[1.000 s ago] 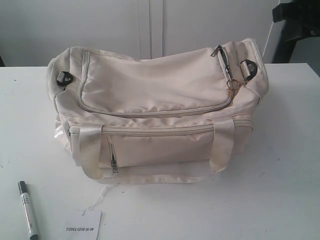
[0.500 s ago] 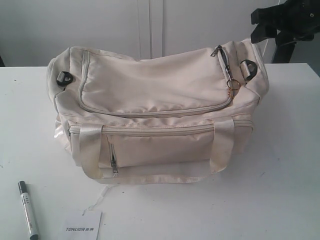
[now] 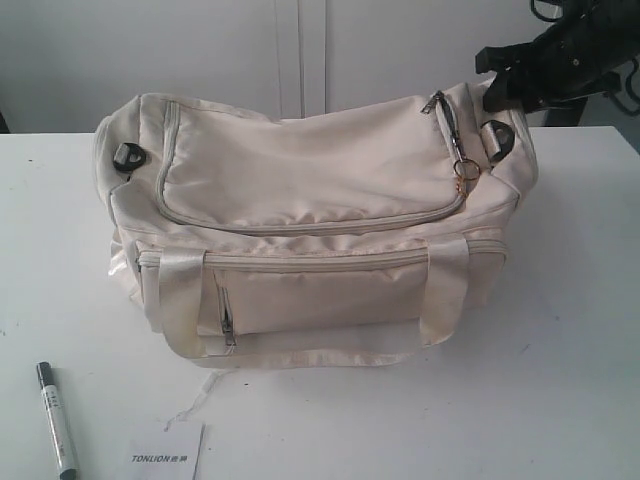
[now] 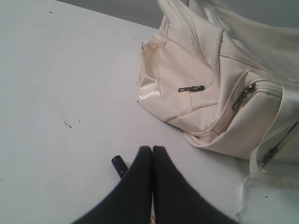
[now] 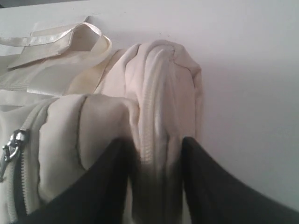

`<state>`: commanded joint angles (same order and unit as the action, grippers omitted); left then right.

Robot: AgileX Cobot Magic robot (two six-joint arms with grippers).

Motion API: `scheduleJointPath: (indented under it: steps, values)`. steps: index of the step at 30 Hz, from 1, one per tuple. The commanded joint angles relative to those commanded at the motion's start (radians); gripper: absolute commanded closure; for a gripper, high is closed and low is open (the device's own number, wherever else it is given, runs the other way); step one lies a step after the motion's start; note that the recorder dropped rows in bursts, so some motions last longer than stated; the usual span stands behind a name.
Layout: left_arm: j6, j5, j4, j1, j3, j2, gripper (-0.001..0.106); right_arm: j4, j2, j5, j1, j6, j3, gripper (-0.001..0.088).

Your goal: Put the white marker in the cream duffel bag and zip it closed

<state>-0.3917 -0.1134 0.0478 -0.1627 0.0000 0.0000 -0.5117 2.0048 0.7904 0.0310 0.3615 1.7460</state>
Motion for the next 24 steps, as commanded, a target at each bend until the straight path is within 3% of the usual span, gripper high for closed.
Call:
scheduleJointPath:
  steps: [1,2,5,13,24]
  values:
    - [0.0,0.0,0.0,0.0,0.0,0.0,0.105,-0.009,0.0,0.0,0.0,0.01,0.0,0.0828]
    - [-0.002,0.0,0.002,0.0,0.0,0.0,0.105,-0.021,0.0,0.0,0.0,0.023,0.0,0.0864]
    - [-0.036,0.0,0.004,0.0,0.0,0.0,0.105,-0.078,0.0,0.0,0.0,0.057,0.0,0.0868]
    - [-0.134,0.017,0.004,0.0,0.0,0.0,0.105,-0.082,0.0,-0.018,0.0,0.055,0.0,0.0868]
    - [-0.17,0.032,0.021,0.0,0.0,0.0,0.105,-0.08,0.002,0.012,0.0,0.055,-0.002,0.0868]
